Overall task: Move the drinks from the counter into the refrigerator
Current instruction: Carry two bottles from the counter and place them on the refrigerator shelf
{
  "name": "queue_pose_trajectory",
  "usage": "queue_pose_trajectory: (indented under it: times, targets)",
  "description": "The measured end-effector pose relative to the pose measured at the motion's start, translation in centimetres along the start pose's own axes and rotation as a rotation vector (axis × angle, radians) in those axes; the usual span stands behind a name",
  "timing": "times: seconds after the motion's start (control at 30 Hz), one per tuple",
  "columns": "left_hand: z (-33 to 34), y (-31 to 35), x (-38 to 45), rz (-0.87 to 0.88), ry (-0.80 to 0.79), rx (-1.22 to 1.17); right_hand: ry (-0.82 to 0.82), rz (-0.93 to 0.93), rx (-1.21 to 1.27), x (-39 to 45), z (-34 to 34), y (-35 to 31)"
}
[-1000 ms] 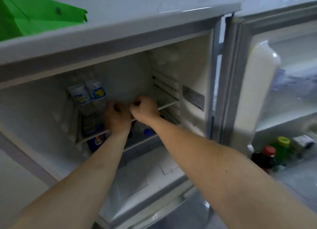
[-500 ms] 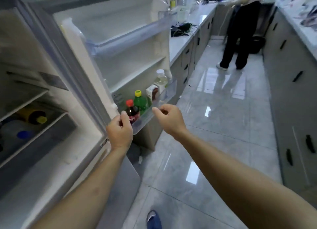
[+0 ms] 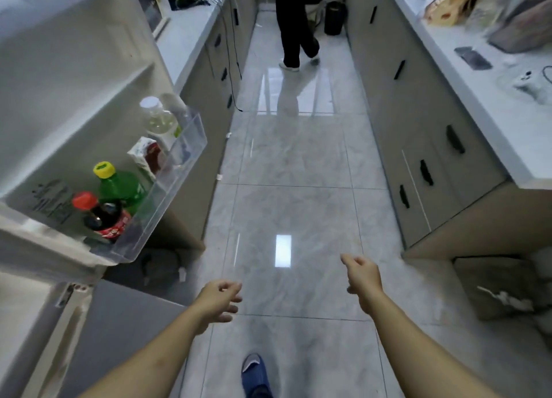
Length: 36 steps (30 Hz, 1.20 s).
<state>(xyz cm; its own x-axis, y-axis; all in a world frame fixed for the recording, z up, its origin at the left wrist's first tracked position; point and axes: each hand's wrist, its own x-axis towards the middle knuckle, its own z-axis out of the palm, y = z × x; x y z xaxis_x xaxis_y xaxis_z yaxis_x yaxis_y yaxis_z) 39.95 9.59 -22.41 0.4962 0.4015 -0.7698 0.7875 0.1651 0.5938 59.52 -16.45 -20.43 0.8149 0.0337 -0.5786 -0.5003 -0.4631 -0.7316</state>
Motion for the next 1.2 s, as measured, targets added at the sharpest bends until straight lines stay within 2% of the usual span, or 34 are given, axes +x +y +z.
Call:
queue_pose_trajectory:
  times: [0.17, 0.3, 0.47, 0.6, 0.7, 0.73, 0.83, 0.9, 1.07, 1.2]
  targets:
    - [-2.0, -5.1, 1.1, -0.208, 0.037, 0.027, -0.007, 0.28, -0.06, -0.9, -1.8, 7.4]
    - [-3.1, -6.0, 2.4, -0.33, 0.041, 0.025, 0.024, 0.457, -0.106, -2.6, -3.1, 12.0]
    - [-2.0, -1.1, 6.4, -0.33, 0.042, 0.007, 0.09, 0.575, -0.128, -2.7, -5.1, 14.6]
    - [-0.3, 5.4, 11.2, -0.235, 0.058, -0.003, 0.057, 0.564, -0.297, 1.8, -6.1, 15.1]
    - [1.2, 10.4, 14.0, -0.192, 0.115, -0.034, -0.06, 0.572, -0.456, 7.0, -6.8, 12.1]
    - [1.6, 11.8, 14.5, -0.185, 0.133, -0.038, -0.05, 0.581, -0.479, 8.9, -7.2, 10.3]
    - [2.8, 15.1, 15.9, -0.188, 0.198, -0.05, -0.027, 0.548, -0.315, 15.0, -8.1, 3.3]
    - [3.3, 16.4, 16.8, -0.222, 0.229, -0.074, -0.093, 0.482, -0.258, 19.4, -8.5, -1.7]
    - [3.3, 17.5, 18.3, -0.317, 0.319, -0.143, -0.142, 0.252, -0.215, 29.8, -6.6, -13.4]
    - [2.7, 18.0, 20.6, -0.348, 0.36, -0.237, -0.224, 0.153, -0.199, 36.5, -3.4, -20.4]
